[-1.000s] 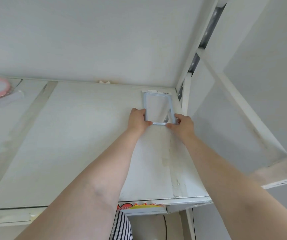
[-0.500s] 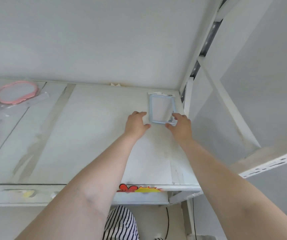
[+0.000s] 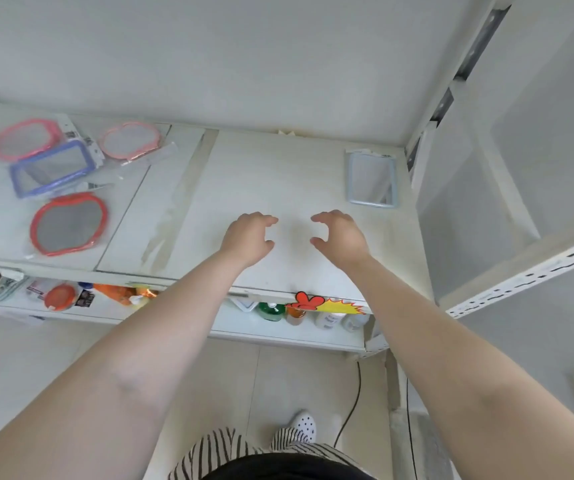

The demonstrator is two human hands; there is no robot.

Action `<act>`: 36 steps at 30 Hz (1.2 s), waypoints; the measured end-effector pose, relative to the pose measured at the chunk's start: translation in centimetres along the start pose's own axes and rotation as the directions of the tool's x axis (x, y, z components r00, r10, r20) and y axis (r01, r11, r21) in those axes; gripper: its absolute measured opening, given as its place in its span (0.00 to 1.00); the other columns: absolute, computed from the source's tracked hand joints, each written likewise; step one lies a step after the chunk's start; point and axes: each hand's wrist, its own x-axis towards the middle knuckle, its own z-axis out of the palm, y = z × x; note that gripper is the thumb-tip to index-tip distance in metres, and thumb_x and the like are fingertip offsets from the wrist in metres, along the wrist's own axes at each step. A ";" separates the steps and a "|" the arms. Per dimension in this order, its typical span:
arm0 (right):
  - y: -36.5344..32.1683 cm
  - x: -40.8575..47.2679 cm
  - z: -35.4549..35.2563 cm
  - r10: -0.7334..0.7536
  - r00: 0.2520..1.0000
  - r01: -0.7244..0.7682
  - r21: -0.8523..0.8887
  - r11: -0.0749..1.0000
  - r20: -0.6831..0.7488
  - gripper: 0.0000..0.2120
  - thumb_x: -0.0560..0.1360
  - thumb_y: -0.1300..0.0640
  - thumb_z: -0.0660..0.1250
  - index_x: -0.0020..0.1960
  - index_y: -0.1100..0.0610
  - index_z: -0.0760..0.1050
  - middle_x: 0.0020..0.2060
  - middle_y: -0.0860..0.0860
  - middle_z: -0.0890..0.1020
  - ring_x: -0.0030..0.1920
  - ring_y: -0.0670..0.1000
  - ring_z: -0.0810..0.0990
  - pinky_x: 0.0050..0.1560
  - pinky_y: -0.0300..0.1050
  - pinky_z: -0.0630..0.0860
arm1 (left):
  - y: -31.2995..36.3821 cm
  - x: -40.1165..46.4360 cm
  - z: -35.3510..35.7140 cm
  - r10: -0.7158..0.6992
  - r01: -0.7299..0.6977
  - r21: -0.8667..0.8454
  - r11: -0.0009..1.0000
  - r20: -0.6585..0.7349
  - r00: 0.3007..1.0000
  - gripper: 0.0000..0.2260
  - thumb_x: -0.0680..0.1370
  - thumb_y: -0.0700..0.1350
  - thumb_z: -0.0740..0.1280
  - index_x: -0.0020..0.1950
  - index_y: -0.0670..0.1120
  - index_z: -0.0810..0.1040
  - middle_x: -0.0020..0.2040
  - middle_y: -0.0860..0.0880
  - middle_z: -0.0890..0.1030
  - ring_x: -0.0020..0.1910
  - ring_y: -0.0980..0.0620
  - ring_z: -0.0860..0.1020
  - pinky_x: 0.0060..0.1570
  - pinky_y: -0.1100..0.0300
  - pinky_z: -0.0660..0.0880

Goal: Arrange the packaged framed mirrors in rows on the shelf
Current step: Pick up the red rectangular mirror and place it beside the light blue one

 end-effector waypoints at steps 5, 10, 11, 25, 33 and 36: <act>-5.6 -2.6 3.6 -0.048 0.999 0.048 0.021 0.999 0.009 0.21 0.74 0.55 0.68 0.67 0.52 0.73 0.61 0.52 0.77 0.64 0.54 0.73 0.58 0.47 0.74 | -6.3 -5.1 -2.7 -0.055 0.056 0.008 0.998 -0.027 0.998 0.23 0.76 0.43 0.66 0.71 0.49 0.70 0.66 0.47 0.76 0.66 0.44 0.71 0.64 0.54 0.69; -14.6 -5.0 8.7 -0.091 0.995 0.089 0.067 0.994 0.033 0.20 0.75 0.55 0.68 0.67 0.53 0.73 0.60 0.51 0.77 0.61 0.52 0.75 0.57 0.47 0.75 | -14.7 -12.2 -6.2 -0.130 0.132 0.023 0.991 -0.075 0.989 0.23 0.75 0.43 0.67 0.70 0.50 0.71 0.65 0.47 0.76 0.65 0.44 0.73 0.63 0.53 0.70; -16.7 -5.5 9.8 -0.110 0.993 0.107 0.067 0.992 0.040 0.21 0.75 0.55 0.68 0.67 0.53 0.73 0.61 0.51 0.77 0.61 0.52 0.75 0.57 0.47 0.74 | -16.7 -13.7 -7.0 -0.153 0.155 0.014 0.988 -0.091 0.984 0.23 0.74 0.43 0.67 0.70 0.49 0.71 0.65 0.47 0.77 0.65 0.44 0.73 0.63 0.53 0.71; -37.5 -10.1 21.2 -0.258 0.951 0.257 0.026 0.966 0.174 0.21 0.73 0.57 0.68 0.67 0.54 0.73 0.62 0.53 0.77 0.61 0.54 0.76 0.58 0.49 0.75 | -35.3 -27.2 -14.8 -0.321 0.307 -0.098 0.947 -0.220 0.921 0.16 0.70 0.42 0.67 0.57 0.45 0.79 0.54 0.41 0.82 0.56 0.40 0.78 0.48 0.54 0.73; -41.9 -6.4 23.9 -0.306 0.930 0.307 0.024 0.951 0.204 0.22 0.74 0.56 0.67 0.67 0.52 0.73 0.63 0.51 0.77 0.63 0.52 0.76 0.60 0.47 0.74 | -39.0 -25.7 -15.7 -0.358 0.342 -0.111 0.933 -0.198 0.913 0.21 0.72 0.42 0.66 0.66 0.48 0.75 0.63 0.43 0.78 0.63 0.42 0.75 0.58 0.52 0.74; -43.9 -3.6 24.7 -0.346 0.911 0.341 0.060 0.938 0.224 0.22 0.73 0.55 0.68 0.67 0.54 0.73 0.62 0.52 0.78 0.62 0.53 0.76 0.61 0.50 0.74 | -40.8 -24.2 -17.1 -0.397 0.380 -0.119 0.917 -0.210 0.894 0.22 0.73 0.41 0.66 0.68 0.47 0.74 0.65 0.44 0.77 0.65 0.43 0.74 0.62 0.53 0.72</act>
